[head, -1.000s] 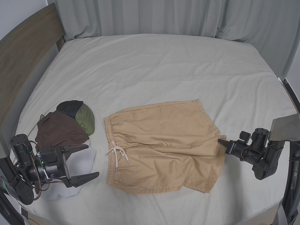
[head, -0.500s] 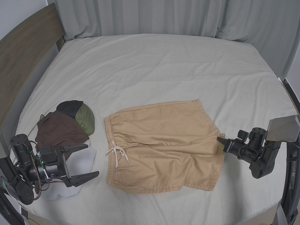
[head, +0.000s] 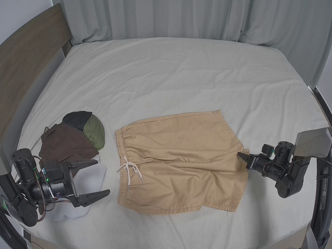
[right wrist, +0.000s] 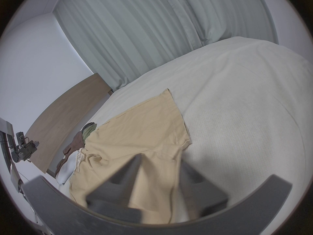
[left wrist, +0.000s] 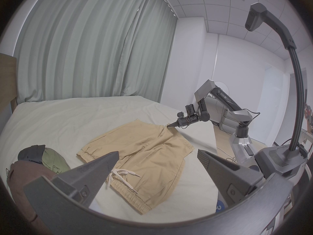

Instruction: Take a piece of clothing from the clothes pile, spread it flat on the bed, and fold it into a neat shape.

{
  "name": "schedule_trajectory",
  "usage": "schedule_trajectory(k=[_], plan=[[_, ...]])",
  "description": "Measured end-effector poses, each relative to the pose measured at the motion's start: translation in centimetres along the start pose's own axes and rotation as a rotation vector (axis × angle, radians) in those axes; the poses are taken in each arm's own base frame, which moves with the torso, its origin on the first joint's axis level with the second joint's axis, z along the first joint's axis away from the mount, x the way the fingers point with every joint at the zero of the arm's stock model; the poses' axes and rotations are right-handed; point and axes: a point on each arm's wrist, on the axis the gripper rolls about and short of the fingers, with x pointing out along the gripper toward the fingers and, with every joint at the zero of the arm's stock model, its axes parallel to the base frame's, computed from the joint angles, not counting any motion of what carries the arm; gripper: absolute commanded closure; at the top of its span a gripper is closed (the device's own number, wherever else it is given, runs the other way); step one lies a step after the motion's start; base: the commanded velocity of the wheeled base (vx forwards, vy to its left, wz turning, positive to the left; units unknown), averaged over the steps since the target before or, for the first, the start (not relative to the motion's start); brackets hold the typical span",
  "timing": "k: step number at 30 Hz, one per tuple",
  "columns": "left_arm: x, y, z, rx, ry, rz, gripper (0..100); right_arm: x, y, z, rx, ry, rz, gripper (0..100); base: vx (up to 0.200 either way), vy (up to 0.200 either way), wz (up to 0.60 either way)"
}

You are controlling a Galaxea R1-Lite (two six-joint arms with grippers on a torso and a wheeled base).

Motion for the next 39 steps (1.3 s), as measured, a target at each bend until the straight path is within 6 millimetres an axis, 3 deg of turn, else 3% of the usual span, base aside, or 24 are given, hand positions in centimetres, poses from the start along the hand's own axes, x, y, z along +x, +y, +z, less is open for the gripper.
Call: schedule_trajectory(k=[12, 25, 39], plan=[[0.0, 0.0, -0.1, -0.003, 0.002, -0.001, 0, -3.1, 1.1, -0.9, -0.081, 0.087, 0.0, 0, 0.0, 0.0, 0.0], [0.0, 0.0, -0.1, -0.004, 0.002, 0.001, 0, -6.6, 2.4, -4.0, -0.041, 0.28, 0.079, 0, 0.0, 0.0, 0.0], [0.0, 0.0, -0.1, -0.005, 0.003, 0.002, 0, -7.3, 3.7, -6.9, -0.023, 0.417, 0.119, 0, 0.0, 0.0, 0.0]])
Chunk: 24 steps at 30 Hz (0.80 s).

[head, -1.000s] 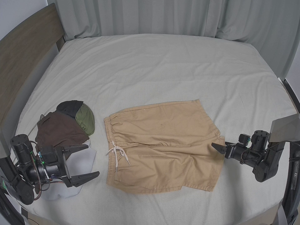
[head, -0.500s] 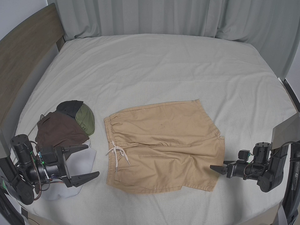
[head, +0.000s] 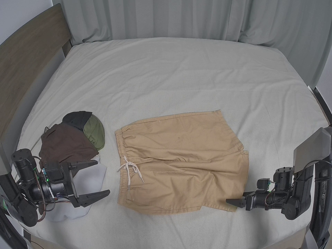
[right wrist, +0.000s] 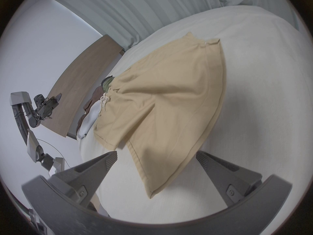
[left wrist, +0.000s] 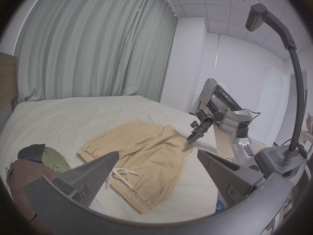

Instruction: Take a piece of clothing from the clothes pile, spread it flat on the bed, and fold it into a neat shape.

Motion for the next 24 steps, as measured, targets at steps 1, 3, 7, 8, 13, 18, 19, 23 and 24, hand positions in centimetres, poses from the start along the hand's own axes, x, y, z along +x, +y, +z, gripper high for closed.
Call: schedule_trajectory(k=[1, 3, 7, 8, 13, 18, 19, 23, 24], plan=[[0.0, 0.0, 0.0, 0.0, 0.0, 0.0, 0, 0.1, 0.1, -0.2, 0.0, 0.01, 0.004, 0, 0.0, 0.0, 0.0], [0.0, 0.0, 0.0, 0.001, -0.001, 0.0, 0, 0.3, 0.2, -0.5, 0.001, 0.025, 0.01, 0, 0.0, 0.0, 0.0], [0.0, 0.1, 0.0, 0.001, -0.001, 0.001, 0, 0.7, 0.4, -1.0, 0.003, 0.049, 0.019, 0, 0.0, 0.0, 0.0], [0.0, 0.1, 0.0, 0.001, -0.001, 0.0, 0, 0.7, 0.5, -1.1, 0.003, 0.052, 0.02, 0, 0.0, 0.0, 0.0], [0.0, 0.1, 0.0, 0.001, -0.001, 0.001, 0, 0.9, 0.5, -1.2, 0.004, 0.06, 0.023, 100, 0.0, 0.0, 0.0], [0.0, 0.0, 0.0, 0.001, 0.0, 0.0, 0, 1.0, 0.5, -1.3, 0.005, 0.063, 0.023, 100, 0.0, 0.0, 0.0], [0.0, 0.0, 0.0, 0.001, 0.0, 0.0, 0, 1.0, 0.5, -1.3, 0.005, 0.063, 0.023, 100, 0.0, 0.0, 0.0], [0.0, 0.1, 0.0, 0.002, -0.001, 0.001, 0, 1.0, 0.5, -1.4, 0.007, 0.067, 0.022, 100, 0.0, 0.0, 0.0], [0.0, 0.1, 0.0, 0.002, -0.001, 0.001, 0, 1.0, 0.5, -1.4, 0.008, 0.069, 0.022, 100, 0.0, 0.0, 0.0]])
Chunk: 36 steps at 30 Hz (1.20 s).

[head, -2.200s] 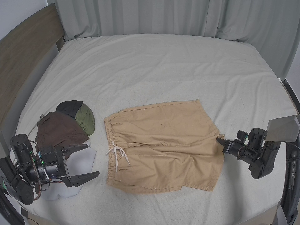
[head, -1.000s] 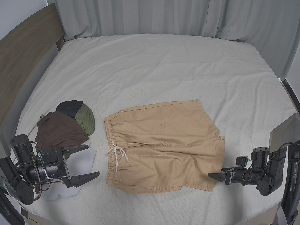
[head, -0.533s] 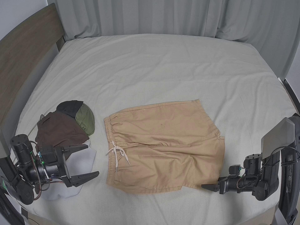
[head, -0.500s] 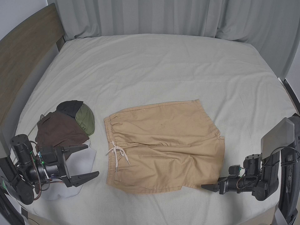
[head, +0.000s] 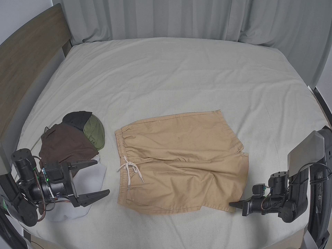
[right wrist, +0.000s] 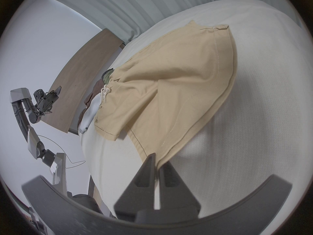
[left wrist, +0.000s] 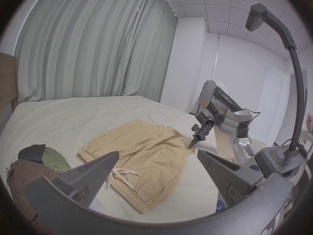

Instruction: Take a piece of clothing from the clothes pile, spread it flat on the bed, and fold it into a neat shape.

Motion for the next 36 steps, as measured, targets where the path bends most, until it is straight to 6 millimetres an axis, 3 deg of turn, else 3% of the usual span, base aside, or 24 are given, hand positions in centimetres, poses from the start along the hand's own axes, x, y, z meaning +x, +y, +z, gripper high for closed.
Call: schedule_trajectory(k=[7, 17, 30, 31, 36], plan=[[0.0, 0.0, 0.0, 0.0, -0.001, 0.002, 0, -0.2, -0.3, -0.3, 0.015, 0.009, -0.017, 100, 0.0, 0.0, 0.0], [0.0, 0.1, -0.1, -0.009, 0.004, 0.008, 0, -2.0, -1.9, -0.9, 0.011, 0.007, -0.083, 100, 0.0, 0.0, 0.0], [0.3, 1.4, -0.8, -0.07, 0.017, 0.062, 0, -2.6, -2.7, -1.0, 0.014, -0.004, -0.102, 100, 0.0, 0.0, 0.0], [0.3, 1.4, -0.8, -0.078, 0.018, 0.063, 0, -2.6, -2.7, -0.9, 0.013, -0.004, -0.099, 0, 0.0, 0.0, 0.0], [0.3, 1.5, -1.2, -0.141, 0.025, 0.062, 0, -2.5, -2.6, -0.8, 0.009, -0.008, -0.092, 0, 0.0, 0.0, 0.0]])
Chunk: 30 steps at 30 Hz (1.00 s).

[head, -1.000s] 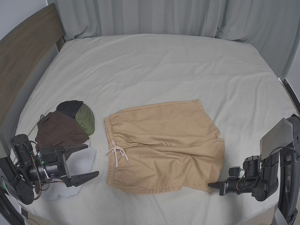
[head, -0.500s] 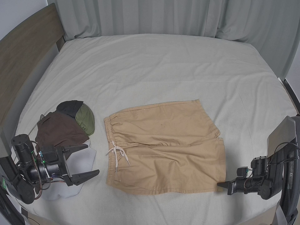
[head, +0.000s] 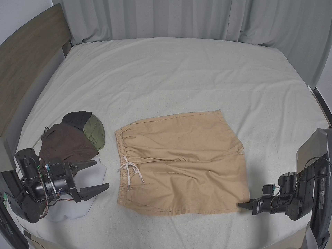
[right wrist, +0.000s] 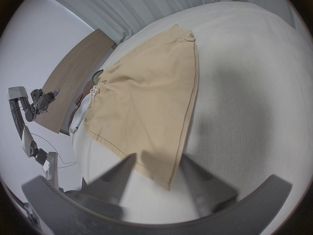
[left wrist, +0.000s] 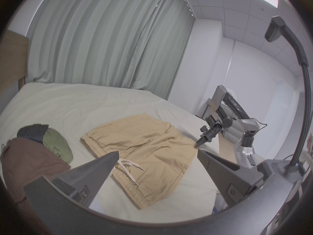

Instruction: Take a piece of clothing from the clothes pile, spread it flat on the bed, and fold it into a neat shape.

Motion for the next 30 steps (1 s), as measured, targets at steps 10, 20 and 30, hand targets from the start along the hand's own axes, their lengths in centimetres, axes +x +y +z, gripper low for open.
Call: schedule_trajectory(k=[10, 20, 30], plan=[[0.6, 0.7, -2.0, -0.126, 0.06, 0.059, 0, -0.5, 0.5, 0.3, -0.02, -0.01, 0.023, 0, 0.0, 0.0, 0.0], [1.5, 1.1, -4.4, -0.251, 0.138, 0.123, 0, -0.8, 0.5, 0.5, -0.032, -0.019, 0.021, 0, 0.0, 0.0, 0.0], [3.1, 0.1, -5.4, -0.503, 0.183, 0.202, 0, -0.9, 0.5, 0.6, -0.032, -0.024, 0.018, 0, 0.0, 0.0, 0.0]])
